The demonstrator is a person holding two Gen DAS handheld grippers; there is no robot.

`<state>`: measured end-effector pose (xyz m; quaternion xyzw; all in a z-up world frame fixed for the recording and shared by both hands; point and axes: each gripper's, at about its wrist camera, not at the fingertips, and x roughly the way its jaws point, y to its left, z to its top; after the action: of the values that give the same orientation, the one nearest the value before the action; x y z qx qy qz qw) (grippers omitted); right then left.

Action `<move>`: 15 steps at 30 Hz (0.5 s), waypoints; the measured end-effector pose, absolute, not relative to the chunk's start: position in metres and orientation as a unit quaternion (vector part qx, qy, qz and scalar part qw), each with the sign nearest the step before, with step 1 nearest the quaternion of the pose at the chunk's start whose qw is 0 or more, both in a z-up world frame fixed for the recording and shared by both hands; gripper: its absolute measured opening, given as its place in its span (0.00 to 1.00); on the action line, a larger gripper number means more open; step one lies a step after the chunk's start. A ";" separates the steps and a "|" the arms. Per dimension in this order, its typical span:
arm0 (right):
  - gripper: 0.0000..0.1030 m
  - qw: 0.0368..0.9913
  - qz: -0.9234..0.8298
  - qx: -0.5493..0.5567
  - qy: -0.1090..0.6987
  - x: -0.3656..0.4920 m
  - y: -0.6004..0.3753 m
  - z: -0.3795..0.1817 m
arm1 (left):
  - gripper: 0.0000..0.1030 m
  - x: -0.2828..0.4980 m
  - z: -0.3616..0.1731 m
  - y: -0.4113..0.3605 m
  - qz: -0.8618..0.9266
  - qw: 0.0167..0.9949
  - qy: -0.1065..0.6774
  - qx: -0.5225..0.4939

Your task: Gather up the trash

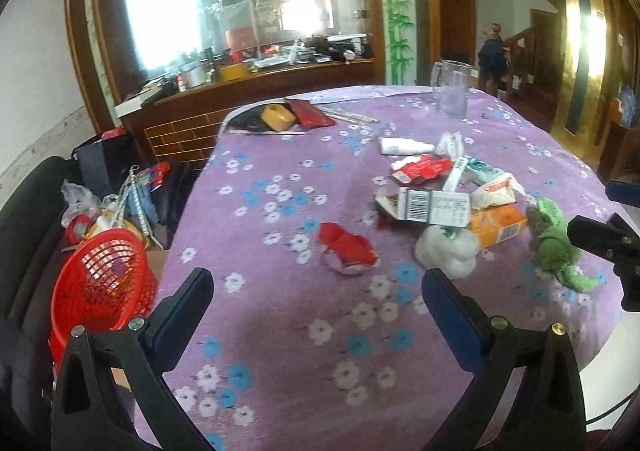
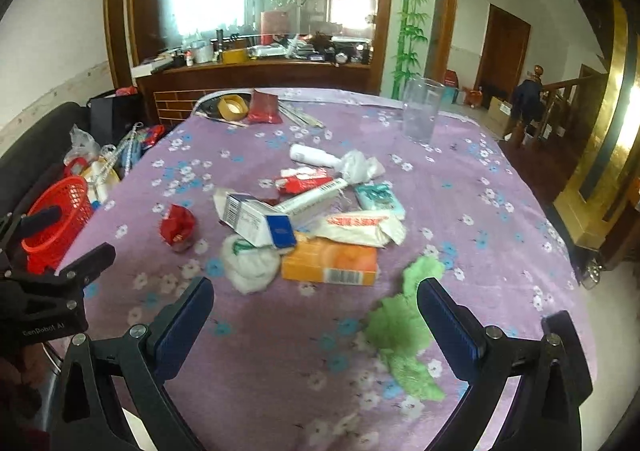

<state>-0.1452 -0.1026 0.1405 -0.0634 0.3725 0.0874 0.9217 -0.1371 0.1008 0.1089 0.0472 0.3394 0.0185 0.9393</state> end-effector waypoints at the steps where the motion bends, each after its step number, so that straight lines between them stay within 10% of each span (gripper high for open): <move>1: 1.00 0.921 0.091 -0.067 0.372 -0.145 -0.099 0.141 | 1.00 -0.138 0.110 0.105 0.024 0.940 0.338 0.047; 15: 1.00 0.912 0.152 -0.098 0.367 -0.136 -0.072 0.140 | 1.00 -0.151 0.109 0.127 0.070 0.939 0.336 0.033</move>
<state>-0.1356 -0.0717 0.1401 -0.0981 0.3672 0.1515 0.9125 -0.1512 0.1274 0.1088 0.0325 0.3355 0.0700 0.9389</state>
